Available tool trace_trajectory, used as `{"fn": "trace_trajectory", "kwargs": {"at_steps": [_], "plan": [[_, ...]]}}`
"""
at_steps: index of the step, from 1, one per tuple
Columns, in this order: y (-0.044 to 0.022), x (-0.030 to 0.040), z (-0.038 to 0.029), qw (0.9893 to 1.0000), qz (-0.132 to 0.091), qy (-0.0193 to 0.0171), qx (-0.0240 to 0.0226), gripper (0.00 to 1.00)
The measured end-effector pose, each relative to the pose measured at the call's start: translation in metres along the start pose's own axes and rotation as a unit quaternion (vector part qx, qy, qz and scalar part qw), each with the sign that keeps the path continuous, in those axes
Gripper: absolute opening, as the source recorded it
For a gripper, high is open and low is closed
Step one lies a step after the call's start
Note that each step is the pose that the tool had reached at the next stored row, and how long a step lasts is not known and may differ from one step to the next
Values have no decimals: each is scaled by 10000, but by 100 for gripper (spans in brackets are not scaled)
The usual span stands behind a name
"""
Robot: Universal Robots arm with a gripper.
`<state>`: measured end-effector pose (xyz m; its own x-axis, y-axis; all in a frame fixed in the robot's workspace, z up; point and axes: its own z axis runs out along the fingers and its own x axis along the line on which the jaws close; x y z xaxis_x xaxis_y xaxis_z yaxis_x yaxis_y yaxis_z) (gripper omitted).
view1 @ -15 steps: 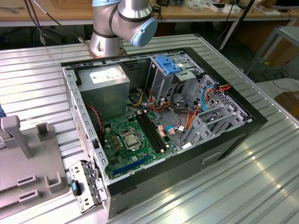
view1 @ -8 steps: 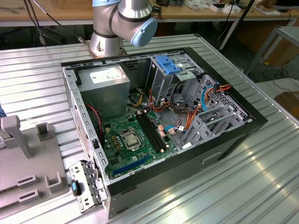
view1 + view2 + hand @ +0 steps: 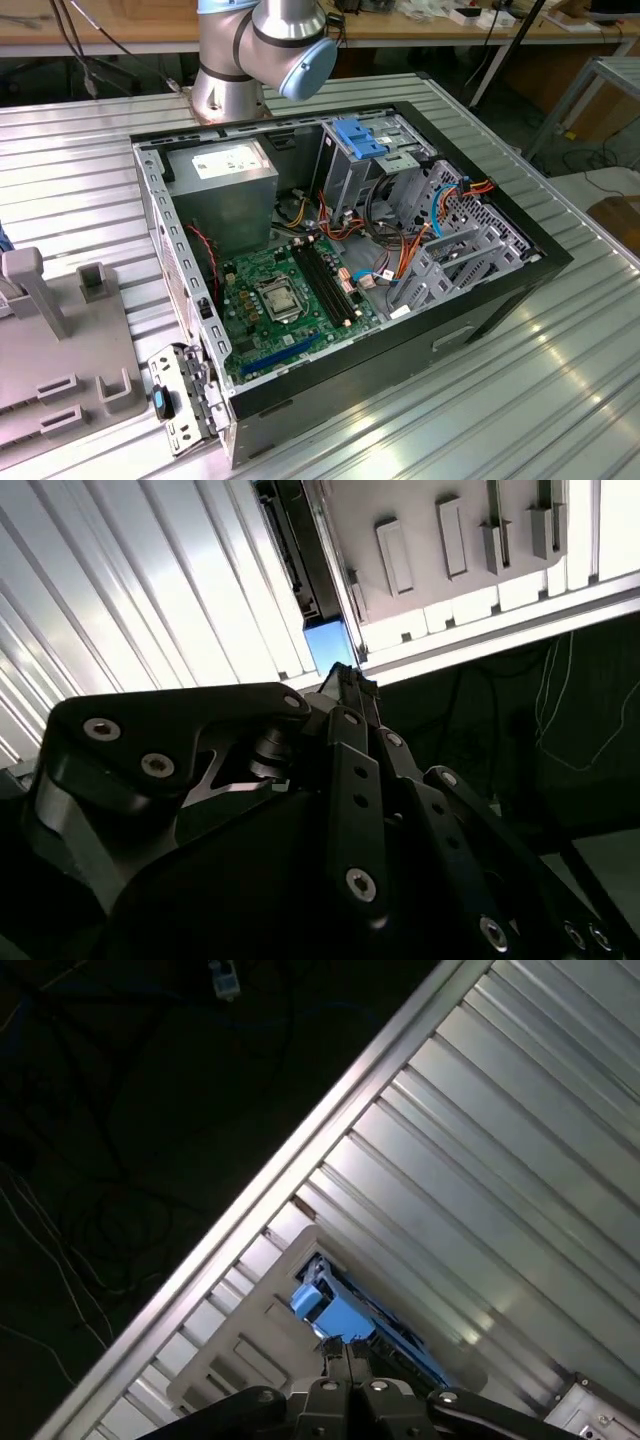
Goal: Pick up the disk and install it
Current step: 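Pick up the disk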
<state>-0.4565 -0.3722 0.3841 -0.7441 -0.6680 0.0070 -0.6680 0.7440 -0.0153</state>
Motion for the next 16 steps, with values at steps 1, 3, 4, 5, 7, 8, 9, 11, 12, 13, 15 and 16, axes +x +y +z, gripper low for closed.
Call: {"fn": "trace_trajectory", "kwargs": {"at_steps": [1,3,4,5,7,8,9,11,12,13,15,16], "plan": [[0,0,0,10000,-85,-1,1,11],[0,0,0,9996,-299,-5,3,11],[0,0,0,9993,-380,-6,3,11],[0,0,0,9989,-474,-7,4,11],[0,0,0,9974,-727,-10,6,11],[0,0,0,9967,-811,-11,8,11],[0,0,0,9956,-938,-9,12,11],[0,1,0,9936,-1128,-4,21,11],[0,1,0,9925,-1225,-2,26,11],[0,0,0,9906,-1365,2,32,11],[0,0,0,9867,-1627,4,40,11],[0,0,0,9847,-1743,5,43,11]]}}
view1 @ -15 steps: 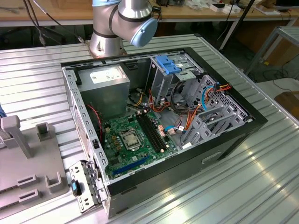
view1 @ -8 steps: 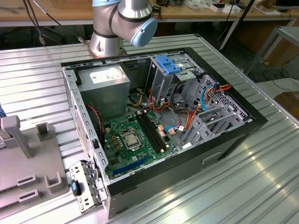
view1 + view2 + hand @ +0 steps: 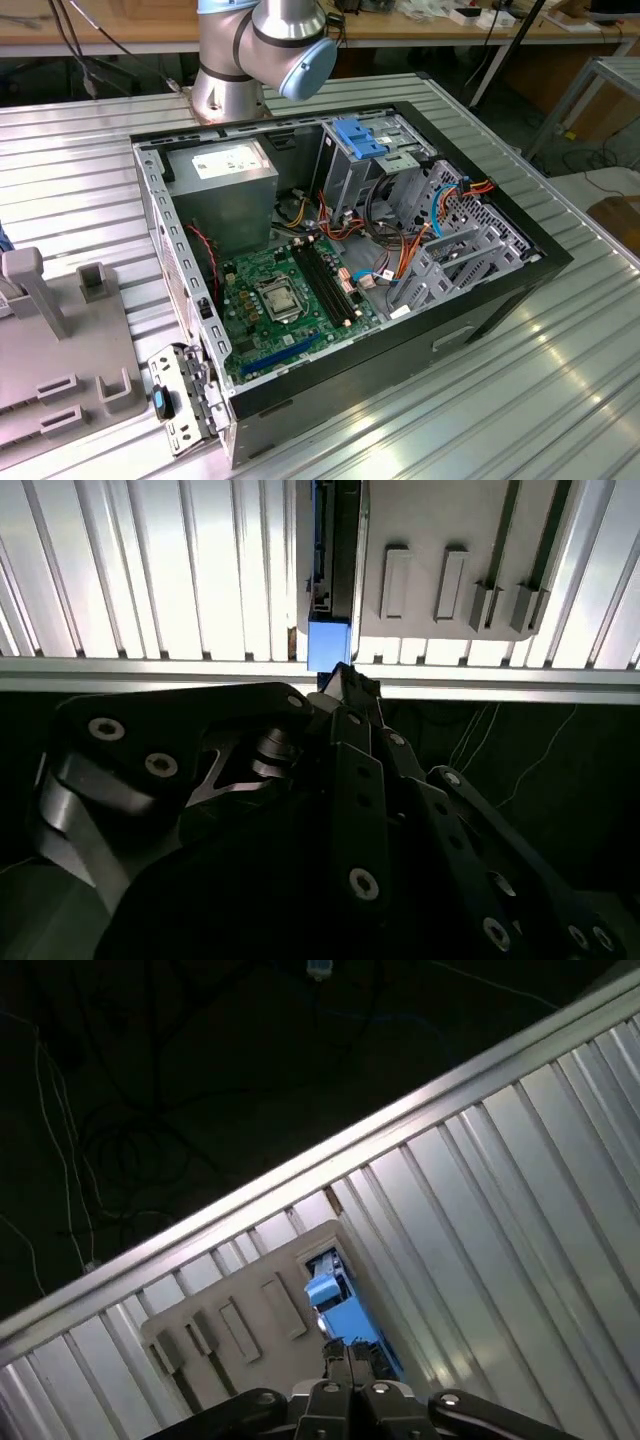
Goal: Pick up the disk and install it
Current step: 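Pick up the disk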
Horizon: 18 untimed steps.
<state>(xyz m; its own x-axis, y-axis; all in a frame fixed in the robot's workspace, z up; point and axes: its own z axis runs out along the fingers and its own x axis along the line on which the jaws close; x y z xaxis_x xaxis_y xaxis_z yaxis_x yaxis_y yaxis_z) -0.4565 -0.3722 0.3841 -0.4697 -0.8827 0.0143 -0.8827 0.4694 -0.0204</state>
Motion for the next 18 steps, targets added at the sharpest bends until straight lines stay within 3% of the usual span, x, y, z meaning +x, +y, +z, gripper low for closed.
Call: {"fn": "trace_trajectory", "kwargs": {"at_steps": [3,6,9,10,11,12,13,14,16,18], "plan": [[0,0,0,9996,-289,3,8,11],[0,0,0,9984,-563,10,19,11],[0,0,0,9953,-972,22,35,11],[1,-1,0,9944,-1052,41,46,11],[1,0,-1,9936,-1125,90,66,11],[0,0,1,9926,-1200,173,103,11],[0,0,1,9919,-1246,226,125,11],[1,0,3,9905,-1340,271,148,11],[-3,-3,24,9892,-1434,274,157,11],[-2,-5,53,9868,-1591,267,167,11]]}}
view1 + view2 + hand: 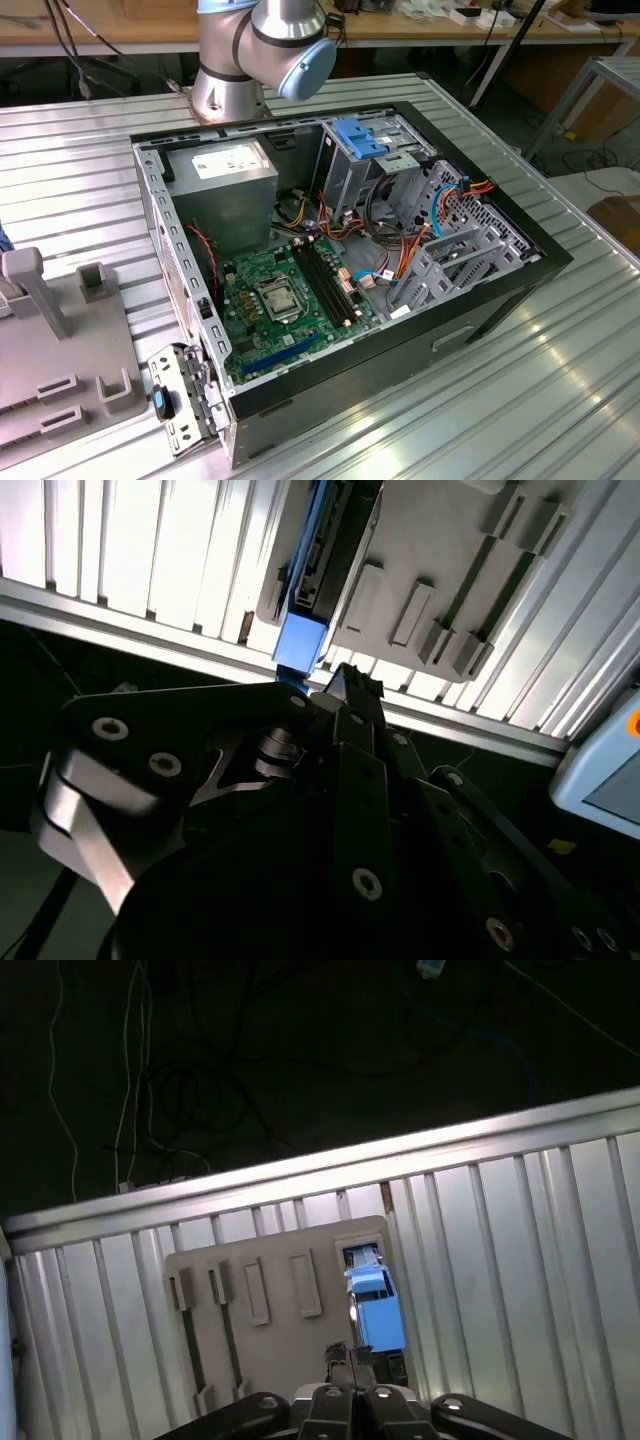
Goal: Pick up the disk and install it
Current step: 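Pick up the disk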
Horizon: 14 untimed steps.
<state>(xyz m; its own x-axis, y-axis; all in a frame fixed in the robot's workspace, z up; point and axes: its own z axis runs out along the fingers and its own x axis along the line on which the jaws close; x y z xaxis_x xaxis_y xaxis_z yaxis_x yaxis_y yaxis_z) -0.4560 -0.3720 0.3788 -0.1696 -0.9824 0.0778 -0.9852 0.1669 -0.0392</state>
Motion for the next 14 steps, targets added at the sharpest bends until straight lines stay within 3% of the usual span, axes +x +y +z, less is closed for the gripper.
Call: {"fn": "trace_trajectory", "kwargs": {"at_steps": [2,5,7,10,11,14], "plan": [[0,-1,19,9998,-204,-8,16,11],[3,-6,54,9985,-550,-22,53,11],[3,-9,70,9979,-650,-28,78,11],[7,-26,104,9976,-686,-31,96,29],[9,-33,116,9976,-688,-32,99,29],[11,-42,145,9976,-690,-39,100,42]]}}
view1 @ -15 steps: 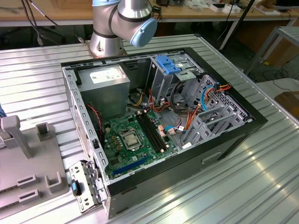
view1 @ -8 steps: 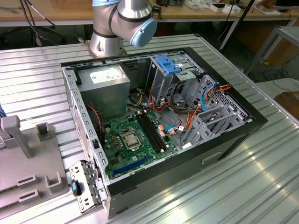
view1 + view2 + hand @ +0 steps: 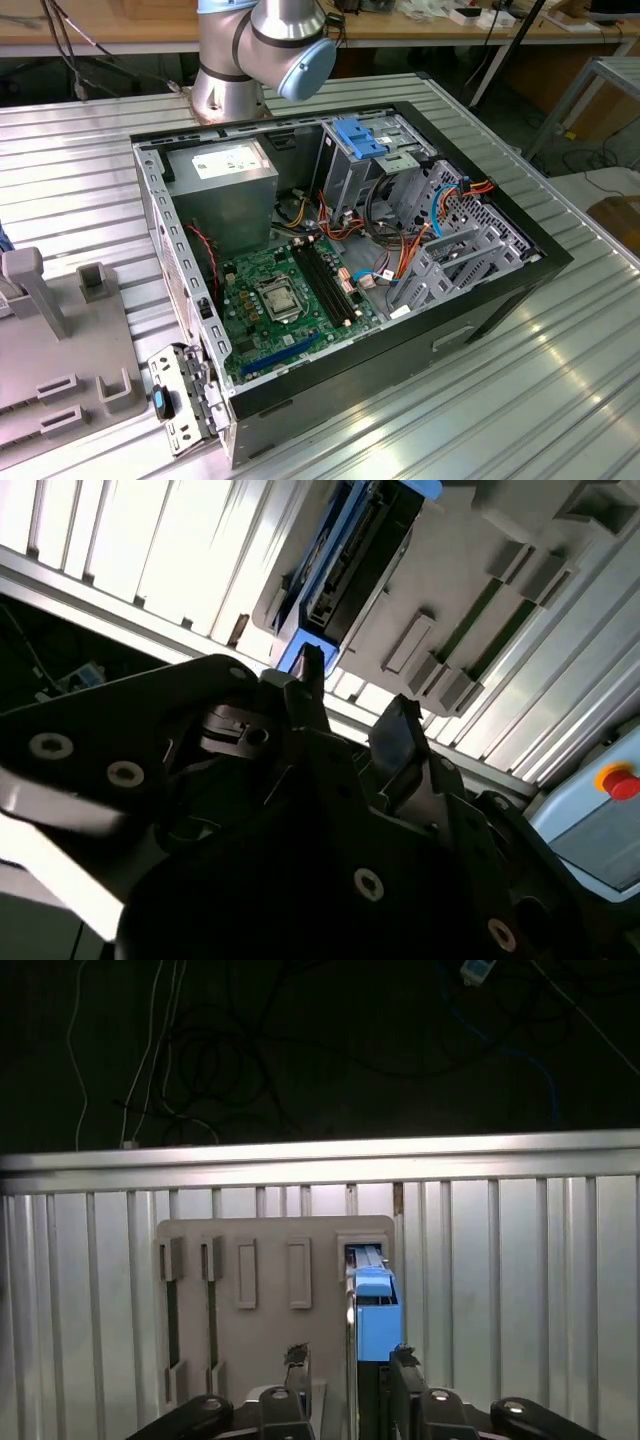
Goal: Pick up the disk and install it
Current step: 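Pick up the disk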
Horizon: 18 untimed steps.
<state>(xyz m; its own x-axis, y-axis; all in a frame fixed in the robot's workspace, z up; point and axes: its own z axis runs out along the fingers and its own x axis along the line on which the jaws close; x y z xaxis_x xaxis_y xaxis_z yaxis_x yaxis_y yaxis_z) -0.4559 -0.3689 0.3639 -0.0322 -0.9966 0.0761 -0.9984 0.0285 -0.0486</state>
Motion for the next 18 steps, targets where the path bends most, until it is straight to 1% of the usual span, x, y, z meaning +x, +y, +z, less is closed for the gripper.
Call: {"fn": "trace_trajectory", "kwargs": {"at_steps": [1,2,3,7,8,9,10,13,14,15,16,18], "plan": [[2,-3,10,10000,1,-2,3,48],[2,-4,20,10000,1,-3,4,48],[4,-6,42,10000,1,-8,4,55],[13,-10,96,9999,-104,-29,14,55],[13,-12,111,9999,-118,-39,18,55],[15,-16,126,9999,-117,-57,18,55],[14,-19,135,9999,-117,-64,18,55],[29,-31,166,9999,-117,-68,19,55],[53,-36,184,9999,-117,-68,18,55],[60,-37,205,9999,-113,-74,20,55],[61,-38,212,9999,-108,-84,18,55],[61,-38,212,9999,-108,-84,17,55]]}}
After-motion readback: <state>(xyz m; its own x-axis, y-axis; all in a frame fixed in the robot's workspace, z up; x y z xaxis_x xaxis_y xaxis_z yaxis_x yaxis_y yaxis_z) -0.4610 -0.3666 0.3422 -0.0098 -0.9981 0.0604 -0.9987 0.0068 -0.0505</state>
